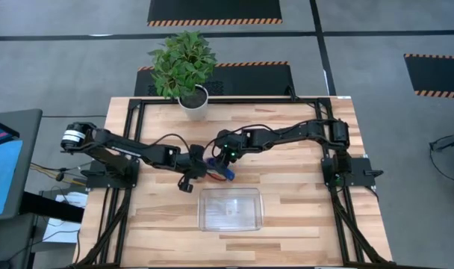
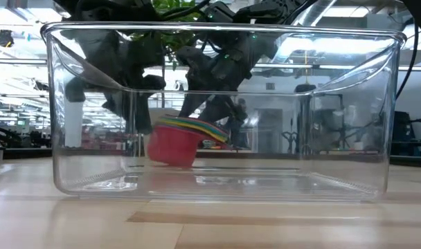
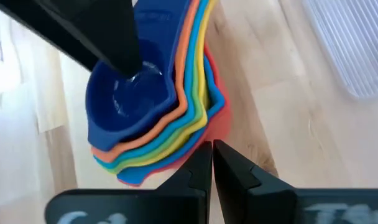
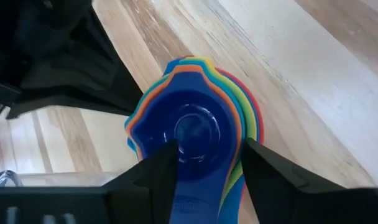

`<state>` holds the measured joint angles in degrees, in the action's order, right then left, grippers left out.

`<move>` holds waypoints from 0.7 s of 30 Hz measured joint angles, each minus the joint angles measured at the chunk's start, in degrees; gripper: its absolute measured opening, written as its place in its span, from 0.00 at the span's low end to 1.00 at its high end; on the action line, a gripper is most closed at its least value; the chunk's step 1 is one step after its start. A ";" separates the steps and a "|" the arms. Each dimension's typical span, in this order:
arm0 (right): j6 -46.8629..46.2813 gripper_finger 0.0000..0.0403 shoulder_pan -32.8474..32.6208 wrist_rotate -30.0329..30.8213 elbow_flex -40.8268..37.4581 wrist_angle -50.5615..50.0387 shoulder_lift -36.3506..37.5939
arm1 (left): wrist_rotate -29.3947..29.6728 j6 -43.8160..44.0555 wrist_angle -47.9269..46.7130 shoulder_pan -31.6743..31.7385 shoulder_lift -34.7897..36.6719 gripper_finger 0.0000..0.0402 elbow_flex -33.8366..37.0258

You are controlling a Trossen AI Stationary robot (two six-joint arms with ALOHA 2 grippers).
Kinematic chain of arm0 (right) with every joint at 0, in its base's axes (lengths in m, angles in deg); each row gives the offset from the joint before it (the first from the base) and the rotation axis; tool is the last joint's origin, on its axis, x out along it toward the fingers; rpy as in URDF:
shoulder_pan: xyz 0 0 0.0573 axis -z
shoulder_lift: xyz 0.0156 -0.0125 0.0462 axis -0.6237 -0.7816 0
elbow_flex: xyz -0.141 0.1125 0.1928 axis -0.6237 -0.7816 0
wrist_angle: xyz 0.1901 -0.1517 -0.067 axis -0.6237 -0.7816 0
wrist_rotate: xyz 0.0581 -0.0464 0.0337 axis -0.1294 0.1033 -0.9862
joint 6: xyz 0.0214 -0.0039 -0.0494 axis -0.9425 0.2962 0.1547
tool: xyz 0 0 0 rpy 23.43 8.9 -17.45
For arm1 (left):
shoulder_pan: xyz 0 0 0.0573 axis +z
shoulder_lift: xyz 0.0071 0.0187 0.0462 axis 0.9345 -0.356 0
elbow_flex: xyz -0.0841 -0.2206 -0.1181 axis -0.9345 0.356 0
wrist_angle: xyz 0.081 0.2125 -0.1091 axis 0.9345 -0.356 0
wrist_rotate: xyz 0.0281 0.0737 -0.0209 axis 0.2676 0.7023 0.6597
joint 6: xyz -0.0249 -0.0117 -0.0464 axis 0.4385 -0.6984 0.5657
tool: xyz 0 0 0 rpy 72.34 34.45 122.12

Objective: Nest measuring cups in basket
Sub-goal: Put the colored stacked measuring cups into the transparent bin

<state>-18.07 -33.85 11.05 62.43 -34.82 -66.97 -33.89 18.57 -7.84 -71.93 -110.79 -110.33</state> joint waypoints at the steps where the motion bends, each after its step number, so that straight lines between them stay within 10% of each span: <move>1: 0.25 0.49 0.22 -0.28 0.00 -0.09 0.00 | 0.07 0.22 -0.26 0.00 0.21 0.03 0.00; 21: -1.19 0.55 1.63 0.43 -0.09 -4.40 2.39 | -0.21 4.53 0.68 -0.85 -0.21 0.03 2.21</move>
<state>-19.26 -32.21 11.49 62.34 -39.22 -64.58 -34.10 23.10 -7.17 -72.78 -111.00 -108.13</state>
